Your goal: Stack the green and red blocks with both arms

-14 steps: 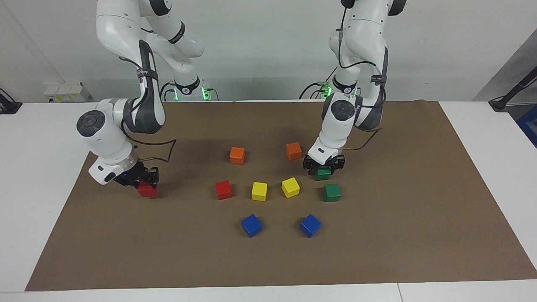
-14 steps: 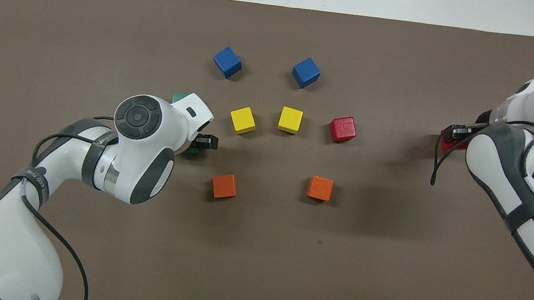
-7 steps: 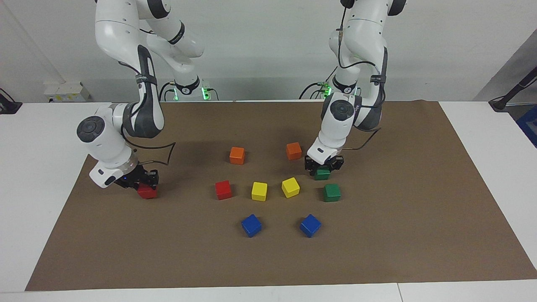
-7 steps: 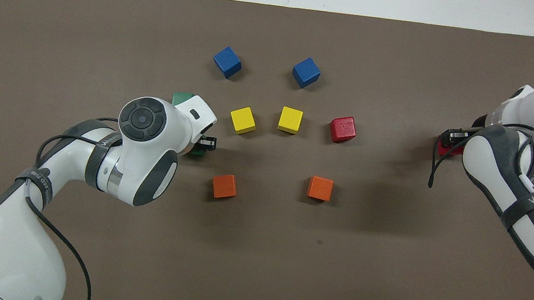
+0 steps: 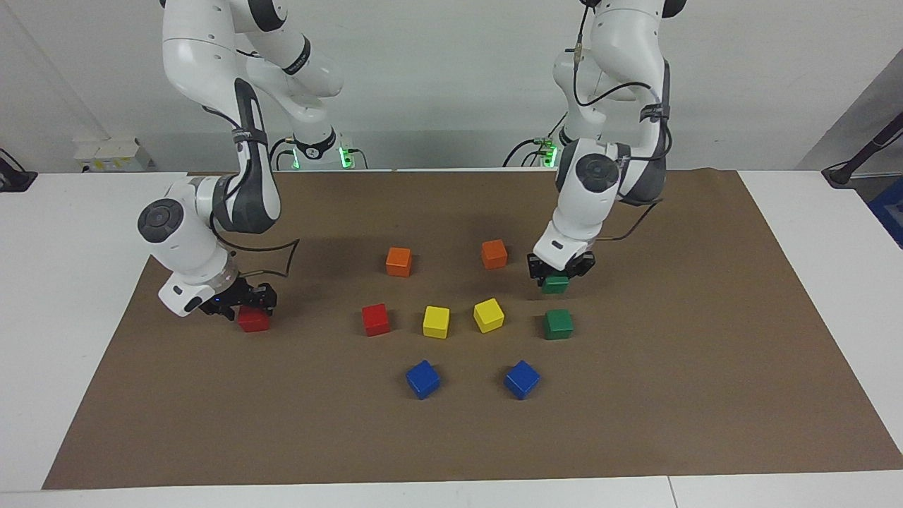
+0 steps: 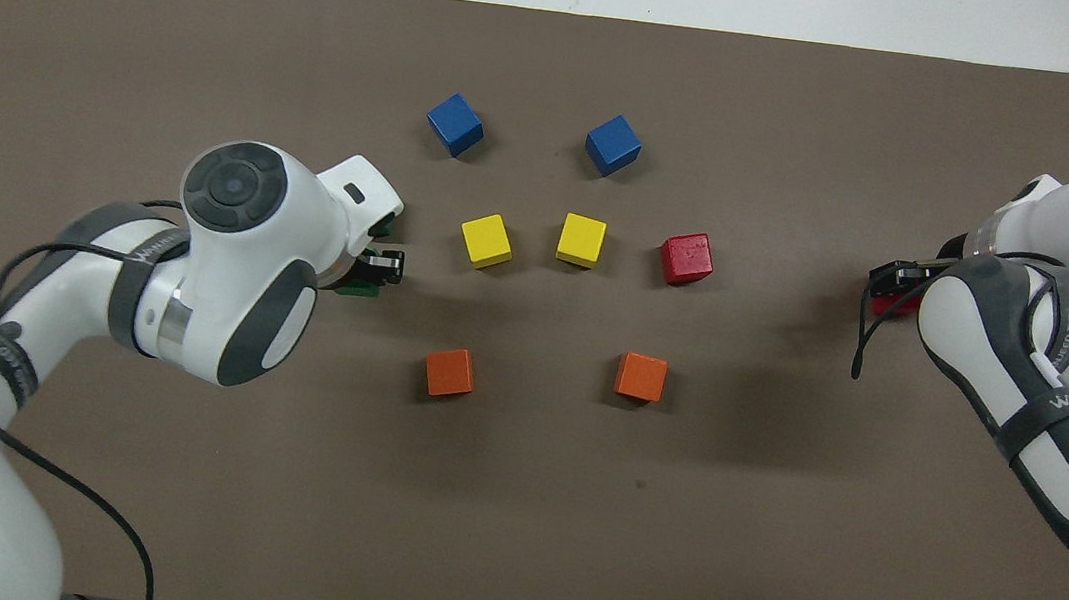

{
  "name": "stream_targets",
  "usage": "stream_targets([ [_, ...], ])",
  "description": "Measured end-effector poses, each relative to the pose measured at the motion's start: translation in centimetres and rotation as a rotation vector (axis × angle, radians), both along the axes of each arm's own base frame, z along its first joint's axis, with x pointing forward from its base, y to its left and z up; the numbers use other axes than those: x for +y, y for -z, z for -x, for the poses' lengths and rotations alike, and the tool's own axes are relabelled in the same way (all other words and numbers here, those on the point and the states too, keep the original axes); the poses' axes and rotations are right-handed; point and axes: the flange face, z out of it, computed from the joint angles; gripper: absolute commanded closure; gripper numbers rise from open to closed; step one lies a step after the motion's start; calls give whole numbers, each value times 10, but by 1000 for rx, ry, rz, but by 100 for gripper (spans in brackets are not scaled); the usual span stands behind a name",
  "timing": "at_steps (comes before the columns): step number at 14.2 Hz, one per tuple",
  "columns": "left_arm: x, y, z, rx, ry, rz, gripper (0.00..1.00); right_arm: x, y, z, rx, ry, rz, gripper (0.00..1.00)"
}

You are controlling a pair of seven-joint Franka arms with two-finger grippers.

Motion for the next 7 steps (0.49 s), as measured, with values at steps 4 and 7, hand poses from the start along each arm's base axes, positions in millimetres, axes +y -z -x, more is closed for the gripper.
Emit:
stream_targets([
  [4,118,-71,-5,-2,-42,17,100,19,-52,0,-3,-32,8,0],
  [7,214,-67,-5,11,8,25,100,69,-117,-9,10,-45,14,0],
])
